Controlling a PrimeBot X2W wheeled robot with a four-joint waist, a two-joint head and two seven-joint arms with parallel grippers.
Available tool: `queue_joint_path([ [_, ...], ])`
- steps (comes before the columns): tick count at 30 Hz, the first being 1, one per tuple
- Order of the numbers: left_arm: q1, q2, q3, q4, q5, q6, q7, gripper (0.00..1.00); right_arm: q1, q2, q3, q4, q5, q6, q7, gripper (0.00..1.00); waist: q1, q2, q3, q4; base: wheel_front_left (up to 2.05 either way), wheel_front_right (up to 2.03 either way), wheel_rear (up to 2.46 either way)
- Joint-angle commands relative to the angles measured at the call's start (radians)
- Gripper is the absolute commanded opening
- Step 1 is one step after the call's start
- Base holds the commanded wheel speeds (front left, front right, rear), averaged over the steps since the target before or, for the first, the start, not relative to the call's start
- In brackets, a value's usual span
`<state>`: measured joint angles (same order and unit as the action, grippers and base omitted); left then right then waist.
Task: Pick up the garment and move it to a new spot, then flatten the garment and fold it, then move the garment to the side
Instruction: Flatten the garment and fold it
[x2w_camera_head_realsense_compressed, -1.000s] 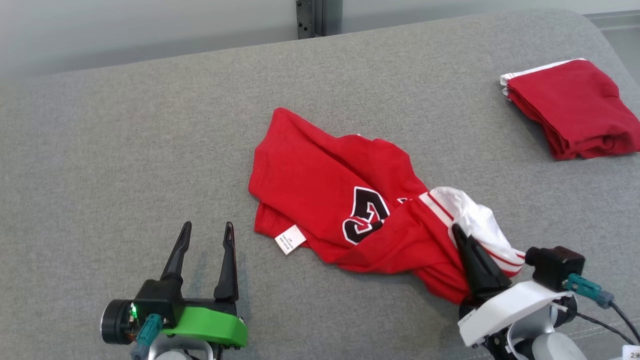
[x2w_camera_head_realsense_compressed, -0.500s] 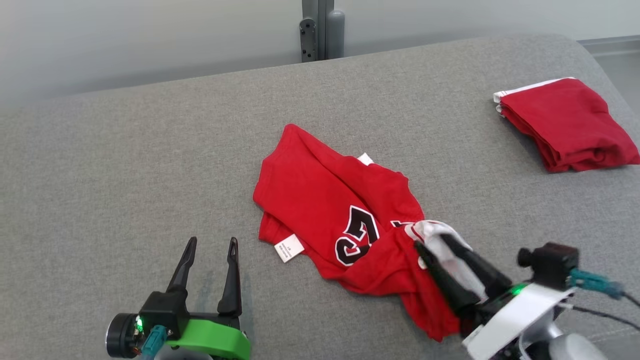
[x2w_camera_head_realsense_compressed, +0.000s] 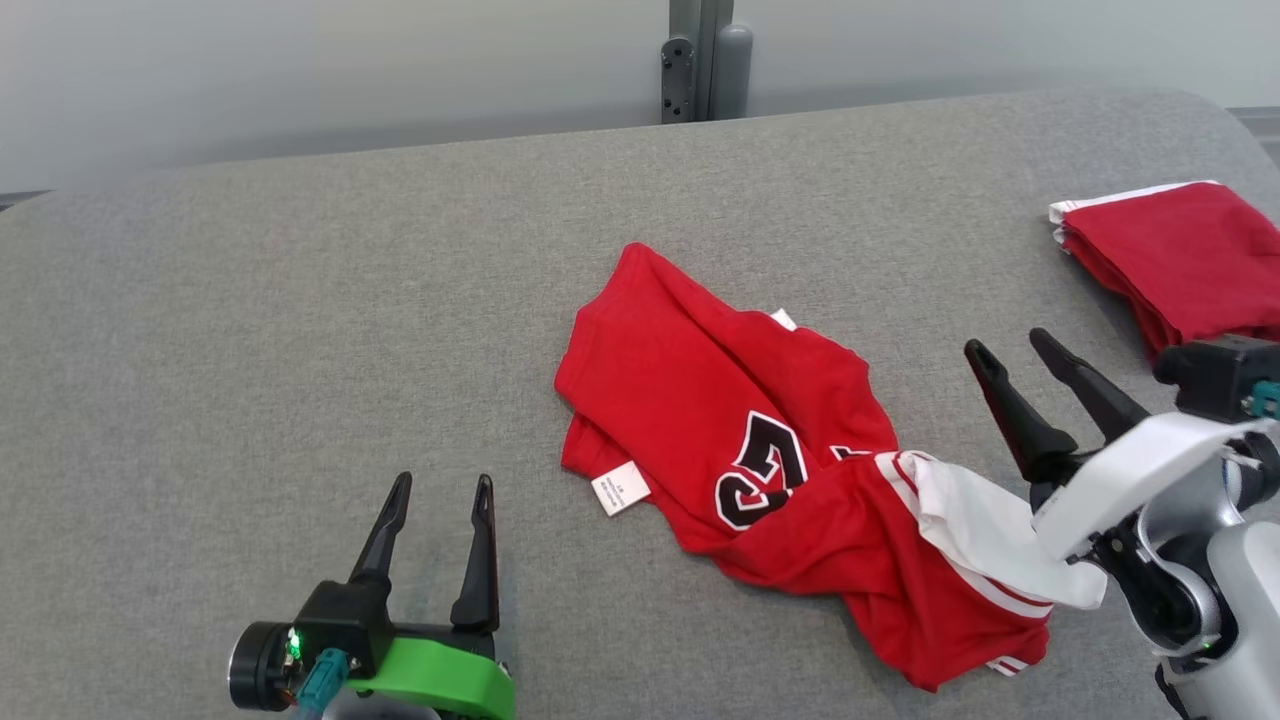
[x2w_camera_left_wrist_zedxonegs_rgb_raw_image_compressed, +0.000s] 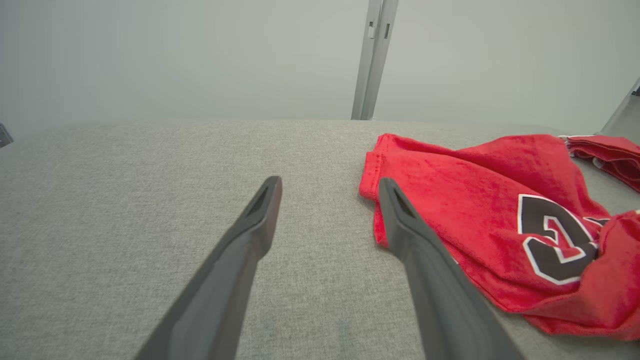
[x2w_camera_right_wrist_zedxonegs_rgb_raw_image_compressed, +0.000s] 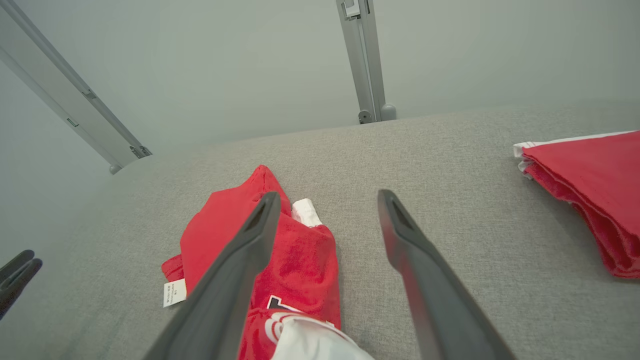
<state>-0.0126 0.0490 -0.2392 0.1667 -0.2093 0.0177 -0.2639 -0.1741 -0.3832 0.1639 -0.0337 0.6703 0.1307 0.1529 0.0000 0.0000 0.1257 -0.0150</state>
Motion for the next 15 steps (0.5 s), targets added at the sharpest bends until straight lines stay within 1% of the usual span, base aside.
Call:
queue_joint_path([
  [1,-0.019,0.003,-0.004,-0.003,-0.009,0.003,-0.001,1.00,-0.046,-0.008,0.026,0.050,-0.006,0.000,0.023,1.00,0.0000,0.0000,0.024,0.030,0.00,0.00,0.00],
  [4,-0.032,0.003,-0.009,-0.003,-0.012,0.007,-0.001,1.00,-0.134,-0.026,0.106,0.163,-0.004,0.000,0.073,1.00,0.0000,0.0000,0.045,0.059,0.00,0.00,0.00],
  [8,-0.050,0.003,-0.016,-0.006,-0.017,0.011,-0.001,1.00,-0.239,-0.058,0.230,0.298,0.028,0.000,0.163,1.00,0.0000,0.0000,0.073,0.102,0.00,0.00,0.00],
  [11,-0.059,0.003,-0.022,-0.009,-0.021,0.017,-0.001,1.00,-0.308,-0.089,0.318,0.366,0.060,0.000,0.222,1.00,0.0000,0.0000,0.091,0.132,0.00,0.00,0.00],
  [14,-0.067,0.003,-0.028,-0.011,-0.030,0.021,-0.001,1.00,-0.363,-0.115,0.391,0.410,0.088,0.000,0.252,1.00,0.0000,0.0000,0.101,0.153,0.00,0.00,0.00],
  [15,-0.070,0.003,-0.028,-0.010,-0.033,0.023,-0.001,1.00,-0.385,-0.121,0.414,0.424,0.095,0.000,0.253,0.95,0.0000,0.0000,0.104,0.160,0.00,0.00,0.00],
])
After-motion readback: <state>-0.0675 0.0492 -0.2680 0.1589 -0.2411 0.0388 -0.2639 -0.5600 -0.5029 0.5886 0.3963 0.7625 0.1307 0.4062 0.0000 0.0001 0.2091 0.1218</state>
